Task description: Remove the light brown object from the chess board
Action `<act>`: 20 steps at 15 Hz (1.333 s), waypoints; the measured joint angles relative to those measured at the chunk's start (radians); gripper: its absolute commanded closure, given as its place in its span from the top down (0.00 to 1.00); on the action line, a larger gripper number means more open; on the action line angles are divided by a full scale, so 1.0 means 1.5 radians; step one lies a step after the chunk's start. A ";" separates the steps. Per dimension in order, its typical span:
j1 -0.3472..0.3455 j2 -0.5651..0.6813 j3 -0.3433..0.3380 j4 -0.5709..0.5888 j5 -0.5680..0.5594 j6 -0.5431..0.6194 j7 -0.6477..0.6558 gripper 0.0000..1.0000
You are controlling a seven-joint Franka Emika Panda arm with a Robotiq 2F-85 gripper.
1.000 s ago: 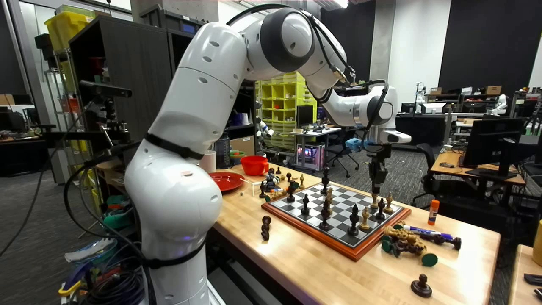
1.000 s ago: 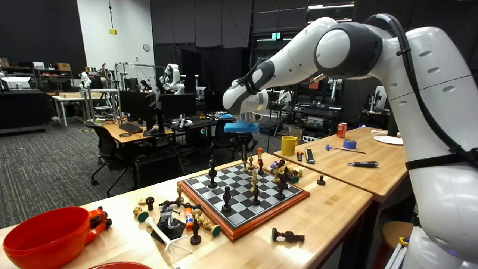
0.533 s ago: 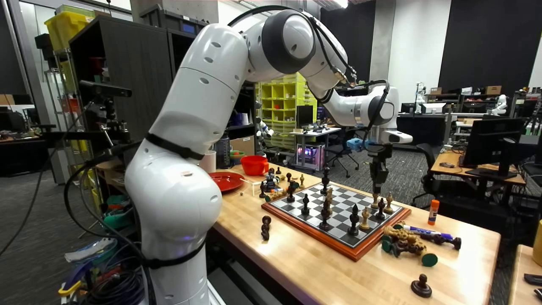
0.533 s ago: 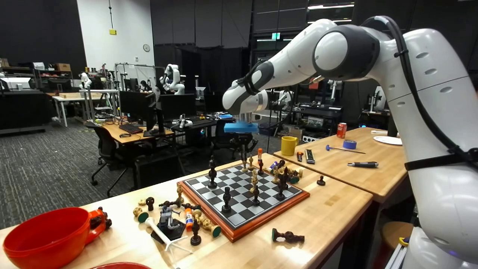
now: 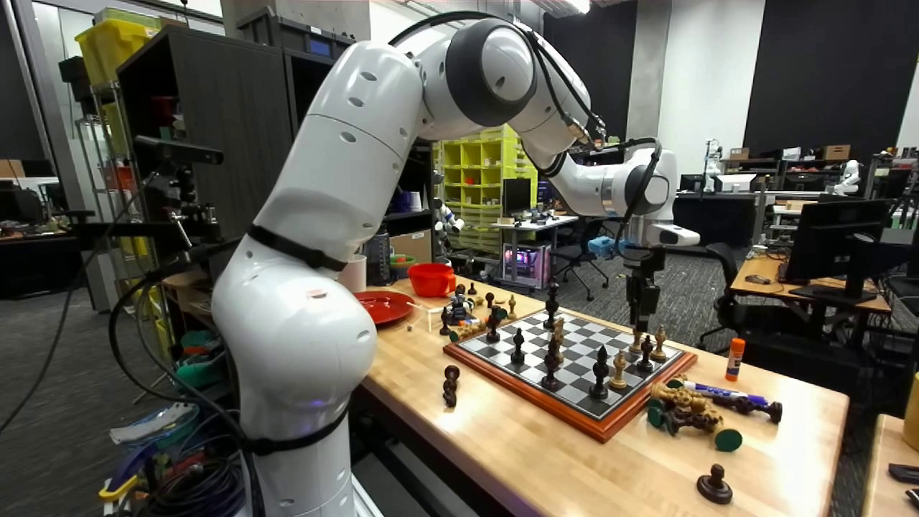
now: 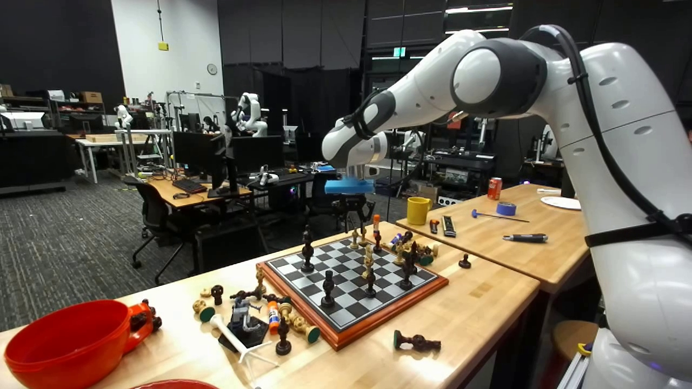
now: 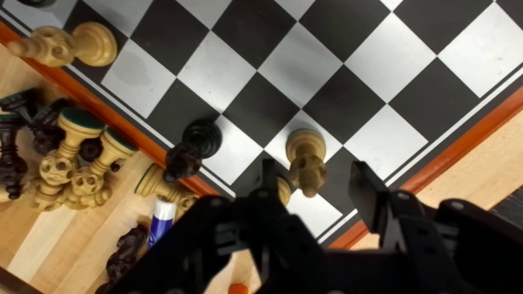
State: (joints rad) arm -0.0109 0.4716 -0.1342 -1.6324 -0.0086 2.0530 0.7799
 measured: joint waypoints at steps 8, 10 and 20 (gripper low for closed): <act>0.007 -0.037 0.000 -0.016 -0.008 0.002 -0.004 1.00; 0.012 -0.066 0.001 -0.034 -0.018 0.002 -0.007 1.00; 0.019 -0.227 0.030 -0.200 -0.032 0.001 -0.153 1.00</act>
State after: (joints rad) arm 0.0170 0.1314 -0.0897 -1.9331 -0.0569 2.0551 0.5498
